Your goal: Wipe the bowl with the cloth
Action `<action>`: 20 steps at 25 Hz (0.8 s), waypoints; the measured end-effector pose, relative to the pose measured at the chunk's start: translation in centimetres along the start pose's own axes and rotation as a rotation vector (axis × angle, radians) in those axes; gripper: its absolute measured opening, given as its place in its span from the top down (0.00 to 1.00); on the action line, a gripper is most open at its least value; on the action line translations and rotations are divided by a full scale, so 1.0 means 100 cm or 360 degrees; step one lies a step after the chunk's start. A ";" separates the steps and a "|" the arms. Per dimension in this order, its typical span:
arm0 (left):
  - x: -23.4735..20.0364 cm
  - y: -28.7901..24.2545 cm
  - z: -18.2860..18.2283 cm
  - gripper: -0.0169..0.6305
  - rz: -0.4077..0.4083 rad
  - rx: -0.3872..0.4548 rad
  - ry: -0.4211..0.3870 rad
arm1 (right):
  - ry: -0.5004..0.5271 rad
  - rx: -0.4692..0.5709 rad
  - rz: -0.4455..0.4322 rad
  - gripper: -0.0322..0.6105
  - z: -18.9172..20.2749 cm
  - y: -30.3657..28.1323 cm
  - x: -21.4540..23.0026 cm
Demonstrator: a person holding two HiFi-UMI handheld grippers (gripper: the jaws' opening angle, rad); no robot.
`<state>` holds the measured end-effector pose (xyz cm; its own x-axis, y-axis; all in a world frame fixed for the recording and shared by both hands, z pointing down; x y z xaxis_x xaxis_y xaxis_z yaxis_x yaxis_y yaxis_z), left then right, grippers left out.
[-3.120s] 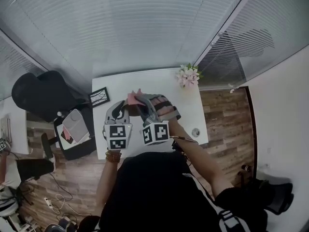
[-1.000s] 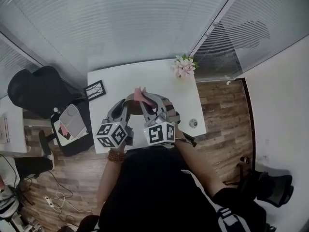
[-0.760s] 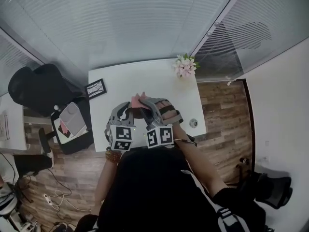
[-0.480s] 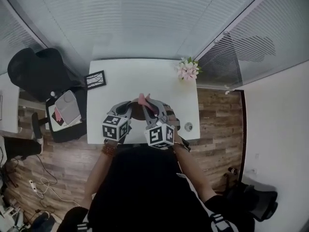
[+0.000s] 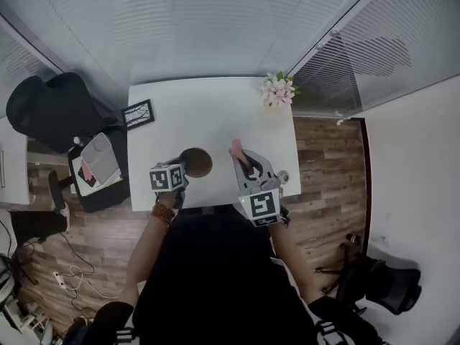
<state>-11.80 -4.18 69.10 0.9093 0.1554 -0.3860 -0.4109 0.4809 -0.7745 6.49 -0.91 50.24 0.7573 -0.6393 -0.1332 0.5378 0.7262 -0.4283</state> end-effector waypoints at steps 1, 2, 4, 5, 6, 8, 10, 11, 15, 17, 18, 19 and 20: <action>-0.003 -0.008 0.004 0.95 -0.0013 -0.0026 -0.0005 | 0.0012 -0.0035 0.0008 0.92 0.007 0.003 0.001; -0.005 -0.018 0.007 0.95 -0.0025 -0.0051 -0.0011 | 0.0025 -0.0063 0.0015 0.92 0.013 0.004 0.002; -0.009 -0.041 0.014 0.95 -0.0056 -0.0112 -0.0034 | 0.0029 -0.0088 0.0033 0.92 0.019 0.008 0.002; -0.012 -0.053 0.018 0.95 -0.0075 -0.0154 -0.0036 | 0.0015 -0.0088 0.0046 0.91 0.020 0.010 0.001; -0.015 -0.065 0.023 0.95 -0.0094 -0.0200 -0.0020 | -0.0004 -0.0085 0.0060 0.91 0.020 0.011 -0.001; -0.022 -0.084 0.035 0.95 -0.0131 -0.0286 0.0057 | -0.0036 -0.0080 0.0081 0.91 0.020 0.014 -0.005; -0.027 -0.099 0.044 0.95 -0.0159 -0.0341 0.0140 | -0.0040 -0.0084 0.0092 0.91 0.020 0.017 -0.008; -0.027 -0.104 0.047 0.95 -0.0166 -0.0361 0.0168 | -0.0034 -0.0086 0.0097 0.91 0.020 0.018 -0.009; -0.024 -0.118 0.054 0.94 -0.0176 -0.0396 0.0231 | -0.0024 -0.0091 0.0114 0.91 0.019 0.020 -0.010; -0.023 -0.121 0.058 0.93 -0.0163 -0.0400 0.0281 | -0.0030 -0.0086 0.0116 0.91 0.017 0.019 -0.012; -0.022 -0.122 0.059 0.92 -0.0146 -0.0397 0.0304 | -0.0033 -0.0081 0.0112 0.91 0.017 0.018 -0.013; -0.022 -0.123 0.060 0.91 -0.0127 -0.0392 0.0322 | -0.0037 -0.0076 0.0102 0.91 0.016 0.016 -0.015; -0.022 -0.124 0.060 0.90 -0.0106 -0.0383 0.0330 | -0.0045 -0.0071 0.0085 0.91 0.016 0.013 -0.016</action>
<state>-8.33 -5.27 82.56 0.9123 -0.0605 -0.4051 -0.3770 0.2622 -0.8883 6.58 1.53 51.34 0.7949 -0.5923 -0.1317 0.4800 0.7466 -0.4606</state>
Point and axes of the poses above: the fingertips, and each gripper's own axes: y backward along the fingers, x to its right, z out of its underside, the point moved 4 cm from there along y, backward along the fingers, and after that the axes turned 9 degrees about -z, right-handed, at the moved point
